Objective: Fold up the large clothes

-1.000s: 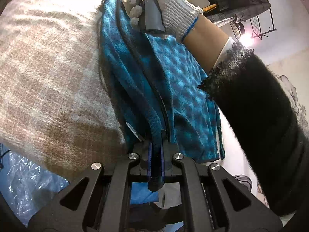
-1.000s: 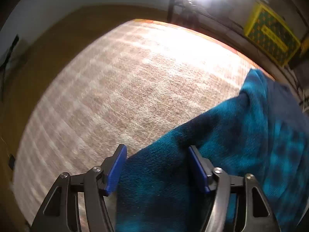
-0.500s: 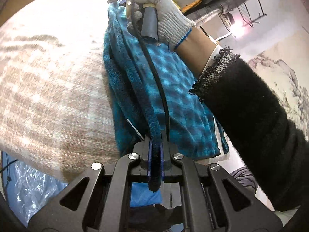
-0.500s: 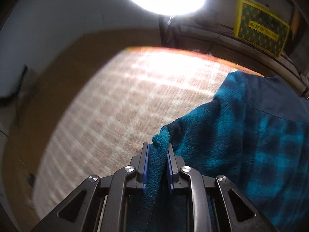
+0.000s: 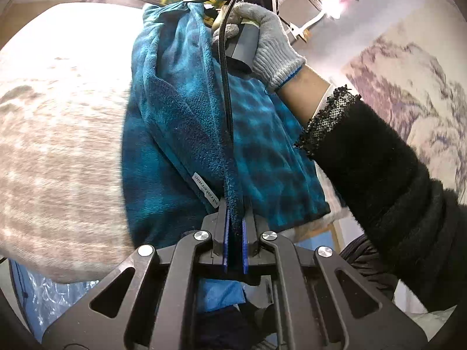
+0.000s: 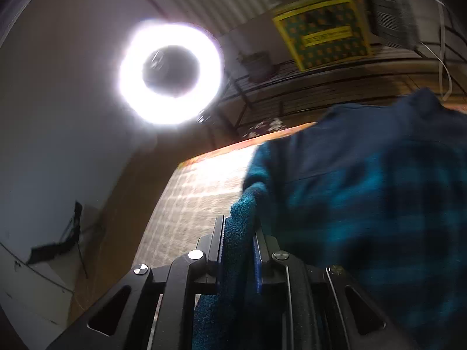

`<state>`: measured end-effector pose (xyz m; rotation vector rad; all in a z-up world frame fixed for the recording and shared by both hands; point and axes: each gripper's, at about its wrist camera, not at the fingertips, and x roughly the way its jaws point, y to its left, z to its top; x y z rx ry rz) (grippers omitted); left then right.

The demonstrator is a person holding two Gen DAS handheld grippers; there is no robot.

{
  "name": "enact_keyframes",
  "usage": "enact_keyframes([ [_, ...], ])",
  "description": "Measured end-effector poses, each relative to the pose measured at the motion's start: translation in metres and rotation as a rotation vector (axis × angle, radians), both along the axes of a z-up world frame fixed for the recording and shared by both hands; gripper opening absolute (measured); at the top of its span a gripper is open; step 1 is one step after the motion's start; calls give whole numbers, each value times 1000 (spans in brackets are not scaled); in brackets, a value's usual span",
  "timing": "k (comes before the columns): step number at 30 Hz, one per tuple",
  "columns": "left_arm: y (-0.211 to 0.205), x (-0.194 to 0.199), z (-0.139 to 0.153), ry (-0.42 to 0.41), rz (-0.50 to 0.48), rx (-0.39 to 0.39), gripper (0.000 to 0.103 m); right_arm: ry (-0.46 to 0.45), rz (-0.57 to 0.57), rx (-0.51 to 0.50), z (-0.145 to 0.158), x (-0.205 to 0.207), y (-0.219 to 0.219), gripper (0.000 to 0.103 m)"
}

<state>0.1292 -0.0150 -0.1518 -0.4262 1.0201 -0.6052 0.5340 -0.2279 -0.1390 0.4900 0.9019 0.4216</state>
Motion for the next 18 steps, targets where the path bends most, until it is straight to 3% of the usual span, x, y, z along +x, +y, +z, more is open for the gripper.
enact_keyframes([
  [4, -23, 3, -1, 7, -48, 28, 4, 33, -63, 47, -19, -7, -45, 14],
  [10, -44, 9, -8, 30, -92, 100, 4, 104, -104, 20, -57, -12, -84, 14],
  [11, -47, 10, -10, 37, -95, 109, 4, 128, -98, 1, -63, -10, -86, 17],
  [12, -48, 10, -11, 41, -96, 121, 4, 150, -93, -25, -65, -8, -89, 26],
  [14, -59, 16, -7, 46, -96, 132, 4, 159, -106, -129, -60, -5, -91, 35],
  [16, -64, 15, -9, 44, -98, 136, 4, 97, -111, -205, -43, -9, -91, 37],
  [18, -60, 14, -9, 42, -102, 138, 4, 64, -56, -158, -27, -13, -89, 37],
])
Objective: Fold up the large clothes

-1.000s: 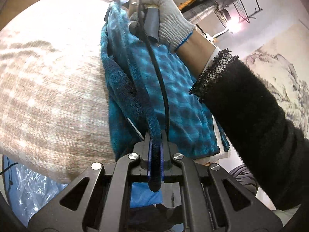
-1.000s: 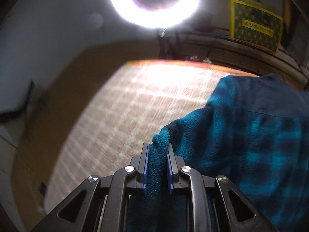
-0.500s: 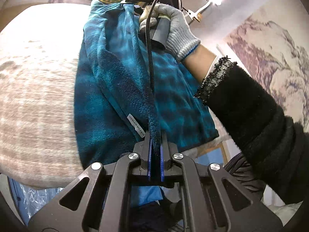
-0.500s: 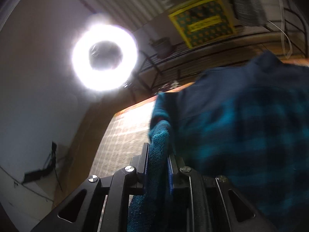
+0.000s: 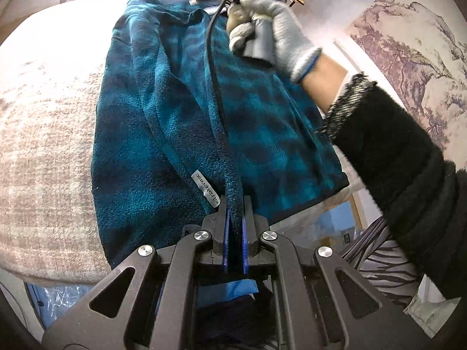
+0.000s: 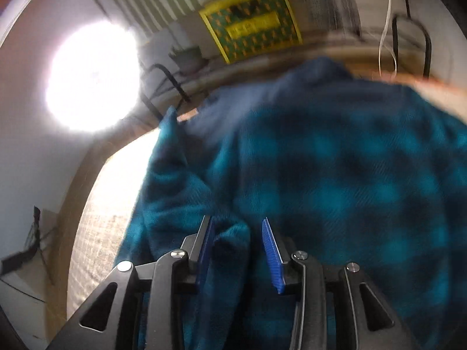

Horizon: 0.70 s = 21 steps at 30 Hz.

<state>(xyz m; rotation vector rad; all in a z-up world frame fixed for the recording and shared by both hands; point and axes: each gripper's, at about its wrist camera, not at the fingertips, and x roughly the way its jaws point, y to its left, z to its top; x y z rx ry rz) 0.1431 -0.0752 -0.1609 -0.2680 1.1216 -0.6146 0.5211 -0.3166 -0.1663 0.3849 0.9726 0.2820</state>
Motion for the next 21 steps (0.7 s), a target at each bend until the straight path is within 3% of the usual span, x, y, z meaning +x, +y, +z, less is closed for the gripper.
enact_keyframes([
  [2, -1, 0, -1, 2, 0, -1, 4, 24, 88, 67, 5, -3, 10, 40],
  [5, 0, -3, -2, 0, 2, -3, 4, 141, 188, 128, -8, -2, 31, 45],
  [8, -3, -2, -3, -8, 4, 1, 4, 207, 160, 157, -27, -3, 40, 60],
  [11, -3, -3, -3, -14, 3, 8, 4, 242, 121, 236, -44, 0, 44, 60],
  [13, -4, -3, -3, -15, 0, 15, 4, 214, 116, 251, -44, 2, 50, 50],
  [15, -9, -5, -1, -21, -4, 27, 4, 181, 119, 269, -38, 4, 55, 9],
  [21, -20, -10, 2, -40, -24, 44, 4, -17, 122, 98, 21, -5, 54, 3],
])
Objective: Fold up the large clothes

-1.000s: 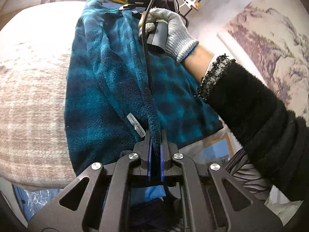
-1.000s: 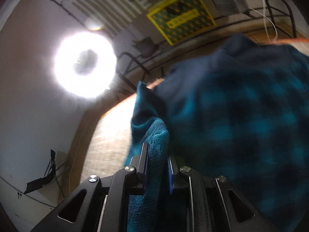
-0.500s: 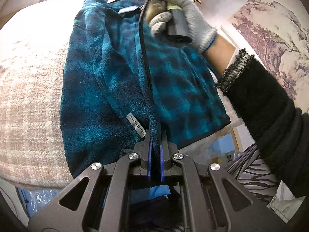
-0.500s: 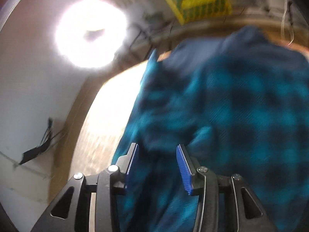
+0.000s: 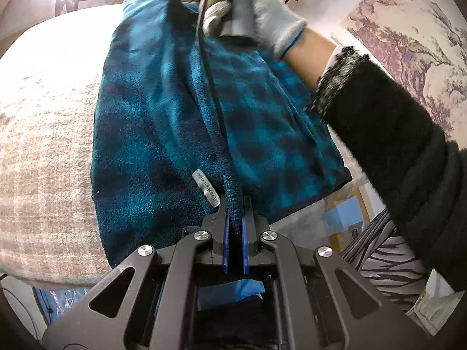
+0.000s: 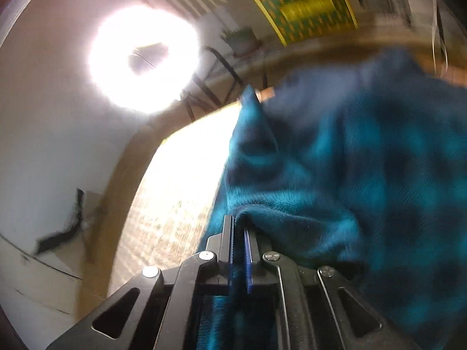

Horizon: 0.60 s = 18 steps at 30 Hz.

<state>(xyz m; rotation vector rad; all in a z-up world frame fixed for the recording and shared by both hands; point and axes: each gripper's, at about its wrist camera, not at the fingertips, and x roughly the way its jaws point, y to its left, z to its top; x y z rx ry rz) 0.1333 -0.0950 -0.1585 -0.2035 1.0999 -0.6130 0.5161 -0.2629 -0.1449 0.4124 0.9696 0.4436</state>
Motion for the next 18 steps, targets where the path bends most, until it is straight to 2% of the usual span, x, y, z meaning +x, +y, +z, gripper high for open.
enact_keyframes([
  [2, -4, 1, -3, 8, -10, 0, 4, -15, -51, -30, 3, -1, -16, 3],
  [7, -21, 1, -9, 28, -36, 18, 4, 112, -128, -152, -52, 3, -25, 2],
  [9, -25, 0, -8, 23, -44, 23, 4, 117, -132, -158, -61, 2, -23, 2],
  [13, -27, -5, -5, 9, -43, 34, 8, 120, -106, -127, -43, 0, -18, 5],
  [16, -22, -18, 4, -12, -59, 17, 14, 82, -87, -105, -21, -9, -29, 23],
  [17, -19, -24, 6, -20, -66, 12, 14, 72, -84, -95, -12, -16, -31, 32],
  [18, -15, -32, 10, -39, -78, 10, 14, 62, -80, -77, -3, -24, -35, 33],
])
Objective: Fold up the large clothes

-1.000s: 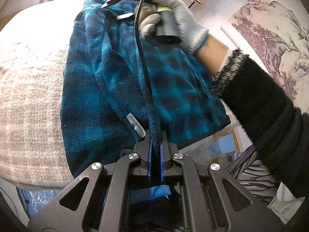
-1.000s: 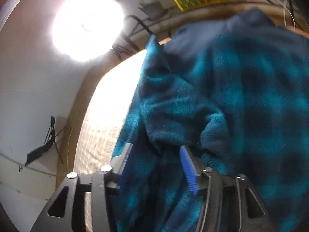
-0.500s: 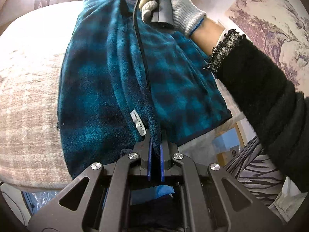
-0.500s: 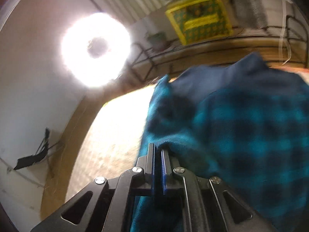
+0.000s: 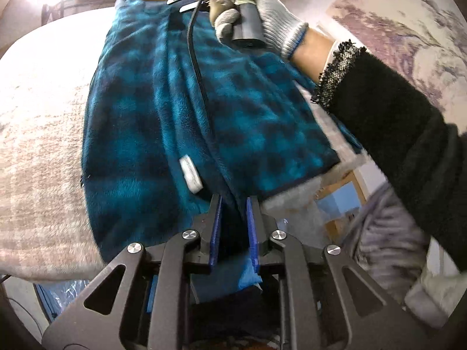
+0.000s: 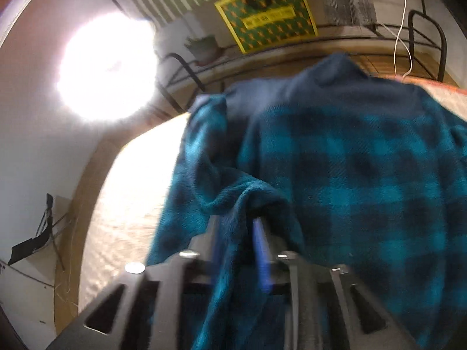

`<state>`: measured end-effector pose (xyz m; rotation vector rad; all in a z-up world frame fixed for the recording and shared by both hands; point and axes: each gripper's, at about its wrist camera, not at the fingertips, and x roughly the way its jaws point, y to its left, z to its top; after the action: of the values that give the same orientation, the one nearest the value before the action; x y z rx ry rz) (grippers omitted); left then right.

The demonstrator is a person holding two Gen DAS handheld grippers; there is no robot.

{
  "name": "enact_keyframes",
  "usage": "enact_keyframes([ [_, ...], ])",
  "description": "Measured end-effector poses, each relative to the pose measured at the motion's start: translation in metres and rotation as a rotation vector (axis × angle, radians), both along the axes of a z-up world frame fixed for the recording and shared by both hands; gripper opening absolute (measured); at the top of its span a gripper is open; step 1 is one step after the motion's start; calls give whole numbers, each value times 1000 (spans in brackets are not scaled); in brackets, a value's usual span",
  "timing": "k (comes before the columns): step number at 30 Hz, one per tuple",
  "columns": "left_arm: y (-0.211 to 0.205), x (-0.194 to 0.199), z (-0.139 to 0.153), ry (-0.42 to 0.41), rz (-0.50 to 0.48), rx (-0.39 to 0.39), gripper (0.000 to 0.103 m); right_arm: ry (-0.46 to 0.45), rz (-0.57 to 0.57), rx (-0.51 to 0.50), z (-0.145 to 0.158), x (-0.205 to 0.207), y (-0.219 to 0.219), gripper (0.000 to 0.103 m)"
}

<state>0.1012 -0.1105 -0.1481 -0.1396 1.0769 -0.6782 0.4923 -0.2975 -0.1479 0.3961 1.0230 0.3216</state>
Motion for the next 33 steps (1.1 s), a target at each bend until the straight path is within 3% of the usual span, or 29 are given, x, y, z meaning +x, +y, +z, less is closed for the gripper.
enact_keyframes([
  [4, 10, -34, 12, -63, -31, 6, 24, -47, 20, 85, 33, -42, -20, 34],
  [8, 32, -59, 22, -73, -10, -24, 24, -88, 56, 113, 63, -96, -30, 34],
  [13, 78, -66, 28, -51, 92, -80, 24, -142, 120, 150, 98, -166, -33, 34],
  [18, 120, -45, 28, -32, 215, -134, 24, -188, 168, 174, 119, -237, -39, 37],
  [21, 137, -22, 15, -3, 264, -156, 24, -156, 176, 143, 106, -271, -33, 38],
  [25, 143, 4, -7, 41, 310, -147, 24, -57, 199, 127, 62, -298, -9, 42],
  [30, 141, 16, -30, 104, 317, -165, 24, 45, 295, 101, 8, -295, 44, 42],
  [31, 140, 16, -31, 107, 317, -166, 24, 60, 303, 62, -1, -293, 56, 44],
  [33, 135, 19, -30, 103, 311, -165, 24, 79, 301, -41, -14, -285, 73, 65],
])
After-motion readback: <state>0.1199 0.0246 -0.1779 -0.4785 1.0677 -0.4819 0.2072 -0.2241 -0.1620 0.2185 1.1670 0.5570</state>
